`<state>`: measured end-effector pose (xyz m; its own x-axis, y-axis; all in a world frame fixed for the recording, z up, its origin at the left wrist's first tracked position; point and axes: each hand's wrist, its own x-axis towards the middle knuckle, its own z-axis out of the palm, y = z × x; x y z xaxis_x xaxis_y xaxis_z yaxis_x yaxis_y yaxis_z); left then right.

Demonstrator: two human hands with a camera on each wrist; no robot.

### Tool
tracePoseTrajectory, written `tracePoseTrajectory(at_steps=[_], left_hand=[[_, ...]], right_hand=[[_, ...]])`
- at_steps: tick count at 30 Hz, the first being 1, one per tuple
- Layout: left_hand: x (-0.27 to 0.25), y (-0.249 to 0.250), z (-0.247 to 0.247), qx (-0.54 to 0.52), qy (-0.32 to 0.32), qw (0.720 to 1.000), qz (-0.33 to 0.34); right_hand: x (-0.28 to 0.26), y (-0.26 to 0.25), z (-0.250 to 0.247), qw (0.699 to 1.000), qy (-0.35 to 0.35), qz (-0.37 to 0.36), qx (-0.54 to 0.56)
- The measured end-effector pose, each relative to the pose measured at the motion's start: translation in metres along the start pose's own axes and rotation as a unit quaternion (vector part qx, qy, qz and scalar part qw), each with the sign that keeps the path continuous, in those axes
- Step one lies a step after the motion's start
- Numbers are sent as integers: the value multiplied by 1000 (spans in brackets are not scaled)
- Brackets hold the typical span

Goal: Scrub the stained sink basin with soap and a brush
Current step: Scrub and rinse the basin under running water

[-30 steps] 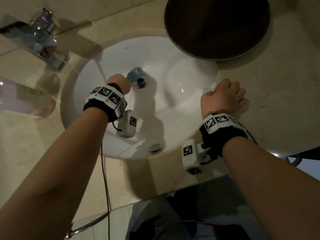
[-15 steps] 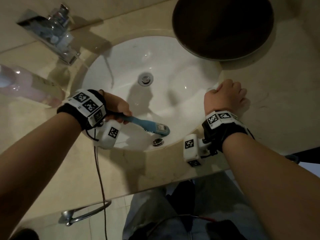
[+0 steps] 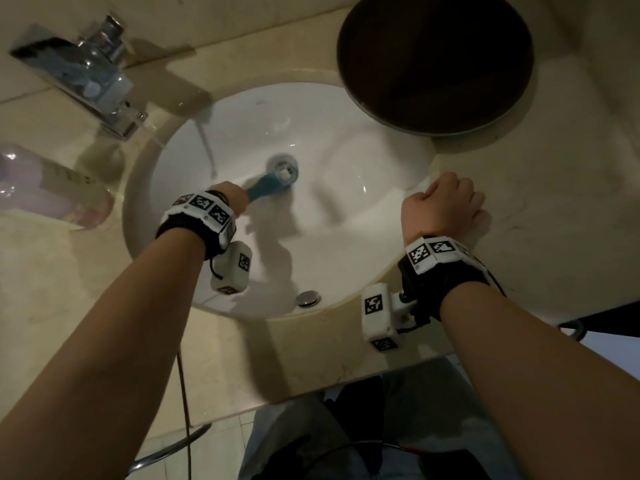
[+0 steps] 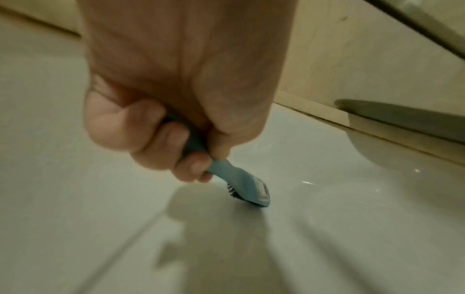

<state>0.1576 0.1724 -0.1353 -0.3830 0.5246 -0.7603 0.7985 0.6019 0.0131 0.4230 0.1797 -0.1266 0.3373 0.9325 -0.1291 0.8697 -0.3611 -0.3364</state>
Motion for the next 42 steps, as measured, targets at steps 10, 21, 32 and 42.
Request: tracePoseTrajectory(at_steps=[10, 21, 32, 42], left_hand=[[-16, 68, 21, -166, -69, 970, 163], [22, 43, 25, 1, 127, 992, 27], [-13, 70, 31, -124, -81, 978, 147], [8, 42, 33, 47, 68, 995, 64]], right_hand=[[1, 1, 0, 1000, -8, 1, -10], [2, 0, 2, 1000, -1, 3, -10], [0, 1, 1, 1000, 6, -9, -20], [1, 1, 3, 1000, 11, -8, -6]])
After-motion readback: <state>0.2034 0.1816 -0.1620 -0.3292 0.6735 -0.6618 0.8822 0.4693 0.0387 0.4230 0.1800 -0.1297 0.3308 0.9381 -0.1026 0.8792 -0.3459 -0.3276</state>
